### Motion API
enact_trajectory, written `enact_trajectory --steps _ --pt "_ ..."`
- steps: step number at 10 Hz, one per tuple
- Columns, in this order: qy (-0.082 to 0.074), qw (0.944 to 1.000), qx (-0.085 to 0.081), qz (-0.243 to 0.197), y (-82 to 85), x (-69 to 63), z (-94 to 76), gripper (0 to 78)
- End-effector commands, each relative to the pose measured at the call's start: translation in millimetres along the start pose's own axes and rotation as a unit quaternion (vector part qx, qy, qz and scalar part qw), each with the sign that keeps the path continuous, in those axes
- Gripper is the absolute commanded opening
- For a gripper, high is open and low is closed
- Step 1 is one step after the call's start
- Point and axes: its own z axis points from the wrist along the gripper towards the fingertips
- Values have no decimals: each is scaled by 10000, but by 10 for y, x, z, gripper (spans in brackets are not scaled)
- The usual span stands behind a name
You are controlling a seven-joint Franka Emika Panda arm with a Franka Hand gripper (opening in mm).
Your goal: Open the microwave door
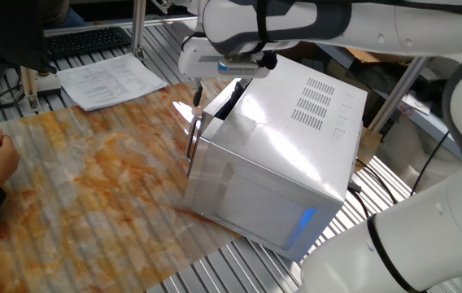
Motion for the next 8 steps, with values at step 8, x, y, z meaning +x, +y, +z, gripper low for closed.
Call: enact_trajectory --steps 8 --pt "176 9991 -16 377 316 -226 -188 775"
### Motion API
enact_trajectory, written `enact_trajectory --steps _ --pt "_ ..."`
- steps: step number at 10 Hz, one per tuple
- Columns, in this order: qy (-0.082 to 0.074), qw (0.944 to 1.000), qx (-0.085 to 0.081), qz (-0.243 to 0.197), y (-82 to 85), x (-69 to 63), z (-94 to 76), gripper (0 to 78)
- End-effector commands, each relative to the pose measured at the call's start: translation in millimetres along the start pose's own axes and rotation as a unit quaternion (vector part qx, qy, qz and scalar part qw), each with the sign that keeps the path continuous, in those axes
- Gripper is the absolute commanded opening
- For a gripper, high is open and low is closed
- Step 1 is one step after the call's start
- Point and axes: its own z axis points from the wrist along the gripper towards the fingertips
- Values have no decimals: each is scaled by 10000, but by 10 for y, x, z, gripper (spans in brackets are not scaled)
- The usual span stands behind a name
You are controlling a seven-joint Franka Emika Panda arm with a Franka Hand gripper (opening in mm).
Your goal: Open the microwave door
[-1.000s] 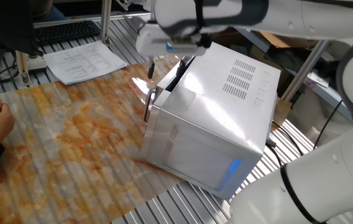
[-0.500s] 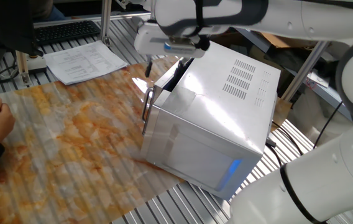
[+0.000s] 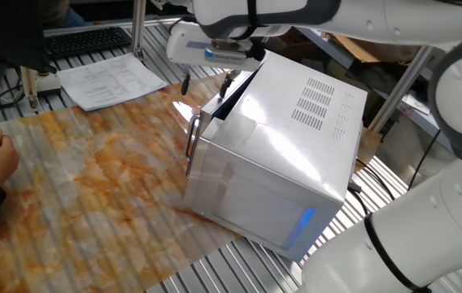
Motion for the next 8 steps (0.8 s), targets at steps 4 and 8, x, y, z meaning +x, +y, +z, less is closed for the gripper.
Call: enact_trajectory --steps 4,8 --pt "223 9994 246 -62 84 124 -179 775" --pt "203 9995 230 -33 65 191 -136 775"
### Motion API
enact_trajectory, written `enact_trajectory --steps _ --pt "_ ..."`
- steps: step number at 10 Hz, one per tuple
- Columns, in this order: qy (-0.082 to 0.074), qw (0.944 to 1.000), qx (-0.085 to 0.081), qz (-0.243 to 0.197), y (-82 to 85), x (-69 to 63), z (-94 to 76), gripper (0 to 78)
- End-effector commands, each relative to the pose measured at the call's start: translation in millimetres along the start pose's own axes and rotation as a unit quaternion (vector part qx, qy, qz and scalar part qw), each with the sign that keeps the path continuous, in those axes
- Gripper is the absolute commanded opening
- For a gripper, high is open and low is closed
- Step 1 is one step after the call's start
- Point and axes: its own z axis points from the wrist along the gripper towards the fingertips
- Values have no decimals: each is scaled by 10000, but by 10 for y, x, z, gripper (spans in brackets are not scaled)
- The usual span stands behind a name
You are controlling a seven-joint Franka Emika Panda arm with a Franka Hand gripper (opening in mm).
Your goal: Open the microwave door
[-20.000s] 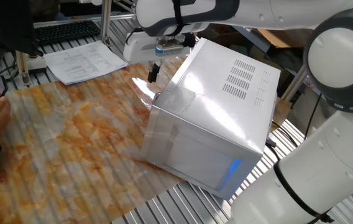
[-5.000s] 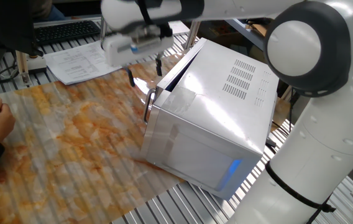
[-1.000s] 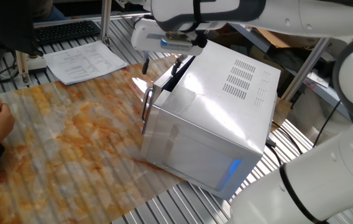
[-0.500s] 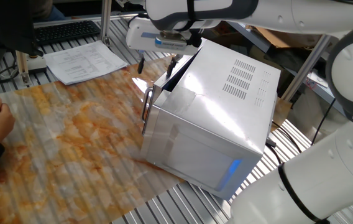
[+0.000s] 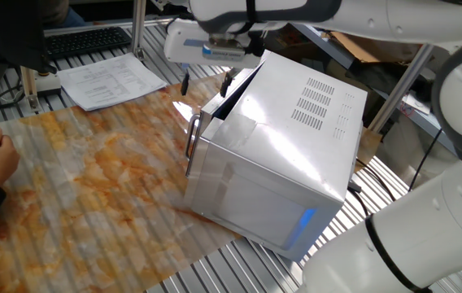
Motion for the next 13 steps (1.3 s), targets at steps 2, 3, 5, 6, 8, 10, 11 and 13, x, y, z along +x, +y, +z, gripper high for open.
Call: enact_trajectory --steps 2,3,5,6,8,10,11,13 --pt "-52 10000 62 11 23 109 131 775" --pt "-58 10000 61 10 24 107 144 775" --pt "-54 9999 99 23 35 93 250 775" --pt "-33 9999 109 37 32 101 255 775" --pt "-39 9999 124 44 10 165 286 775" --pt "-86 9999 108 65 9 168 323 775" --pt "-146 9998 91 72 13 158 371 775" --pt "-195 9997 71 120 15 150 392 775"
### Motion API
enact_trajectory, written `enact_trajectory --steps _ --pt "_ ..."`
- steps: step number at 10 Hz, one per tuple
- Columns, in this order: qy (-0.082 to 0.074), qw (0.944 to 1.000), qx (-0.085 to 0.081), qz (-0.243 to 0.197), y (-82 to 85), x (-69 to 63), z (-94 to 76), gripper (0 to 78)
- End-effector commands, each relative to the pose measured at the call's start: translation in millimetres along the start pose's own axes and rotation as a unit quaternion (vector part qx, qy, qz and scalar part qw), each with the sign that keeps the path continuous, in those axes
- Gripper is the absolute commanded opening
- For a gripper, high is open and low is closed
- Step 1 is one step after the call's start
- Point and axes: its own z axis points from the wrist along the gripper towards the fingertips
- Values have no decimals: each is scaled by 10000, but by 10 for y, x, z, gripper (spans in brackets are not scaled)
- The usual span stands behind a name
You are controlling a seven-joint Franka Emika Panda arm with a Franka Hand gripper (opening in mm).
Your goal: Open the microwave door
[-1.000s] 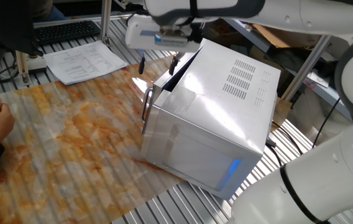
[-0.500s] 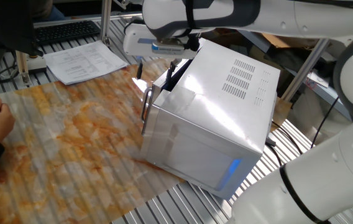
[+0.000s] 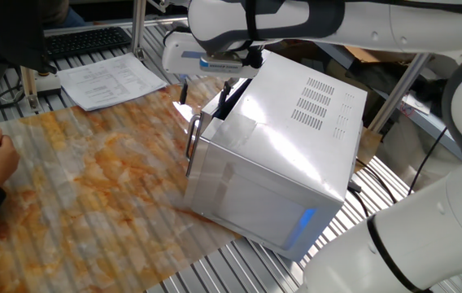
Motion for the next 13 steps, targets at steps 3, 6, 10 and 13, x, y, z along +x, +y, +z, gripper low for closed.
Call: enact_trajectory --steps 3,6,10,13 --pt "21 9998 -57 194 84 -109 96 775" --pt "60 9992 -177 354 163 -227 -8 775" --pt "106 9991 -165 383 209 -428 -113 775" --pt "250 9991 -83 336 242 -466 -197 775"
